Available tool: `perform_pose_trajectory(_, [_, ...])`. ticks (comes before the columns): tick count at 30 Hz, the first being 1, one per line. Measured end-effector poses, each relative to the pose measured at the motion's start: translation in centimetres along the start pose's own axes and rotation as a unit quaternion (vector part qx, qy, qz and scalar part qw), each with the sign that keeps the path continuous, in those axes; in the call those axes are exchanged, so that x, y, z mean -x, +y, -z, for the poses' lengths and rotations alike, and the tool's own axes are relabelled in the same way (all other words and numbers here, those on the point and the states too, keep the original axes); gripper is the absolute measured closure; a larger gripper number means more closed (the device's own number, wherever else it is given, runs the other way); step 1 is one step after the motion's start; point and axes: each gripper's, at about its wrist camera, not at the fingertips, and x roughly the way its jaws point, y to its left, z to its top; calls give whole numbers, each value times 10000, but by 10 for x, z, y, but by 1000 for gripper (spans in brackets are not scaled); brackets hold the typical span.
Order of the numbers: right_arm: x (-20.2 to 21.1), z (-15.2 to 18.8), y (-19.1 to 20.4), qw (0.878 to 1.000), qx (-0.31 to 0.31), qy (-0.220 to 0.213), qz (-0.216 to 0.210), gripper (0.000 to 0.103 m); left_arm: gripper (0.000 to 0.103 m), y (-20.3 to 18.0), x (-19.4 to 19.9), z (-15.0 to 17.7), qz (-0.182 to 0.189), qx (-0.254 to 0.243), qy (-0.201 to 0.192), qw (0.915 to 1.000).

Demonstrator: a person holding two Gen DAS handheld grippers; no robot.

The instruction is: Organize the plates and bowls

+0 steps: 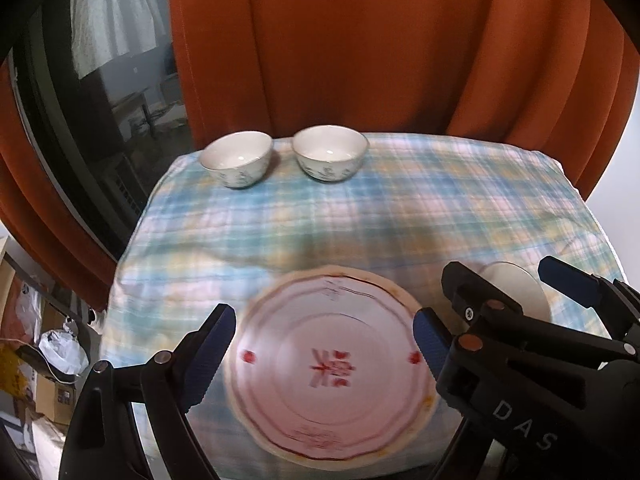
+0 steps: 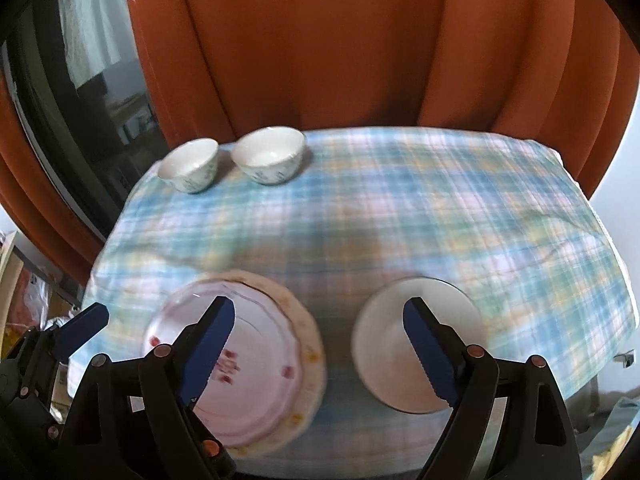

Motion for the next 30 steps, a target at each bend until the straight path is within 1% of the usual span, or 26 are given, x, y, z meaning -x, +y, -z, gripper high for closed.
perform_pose_trajectory(3, [-5,-9,19,10000,-38,48,-16,14,11,19,-3,-8,27,8,10,10000])
perform_pose_trajectory(8, [-13,-29,45,9999,-5,108,51,14,12,39,-11,-28,94,3,62,9999])
perform_pose_trajectory(10, [-17,-39,52,9999,59,118,61,14,12,46,-15,-37,117,67,15,9999])
perform_pose_trajectory(16, [-41,-77,79,9996,293,-37,20,14,13,72,-37,-68,112,322,-139,9993])
perform_pose_trajectory(19, [-57,-94,87,9993,353,-111,4,14,14,82,-55,-86,-6,384,-200,9991])
perform_pose_trajectory(24, [-103,-124,98,9990,338,-106,-283,14,16,98,-90,-111,-224,468,-209,9984])
perform_pose_trajectory(26, [-118,-135,105,9990,362,-183,-193,14,16,105,-106,-122,-418,498,-299,9974])
perform_pose_trajectory(27, [-125,-140,108,9990,374,-231,-93,14,16,108,-115,-128,-465,553,-313,9969])
perform_pose_trajectory(28, [-135,-147,111,9990,371,-246,-81,14,17,112,-123,-132,-480,619,-288,9965])
perform_pose_trajectory(30, [-152,-156,115,9988,373,-227,-224,14,21,117,-136,-138,-500,716,-259,9958])
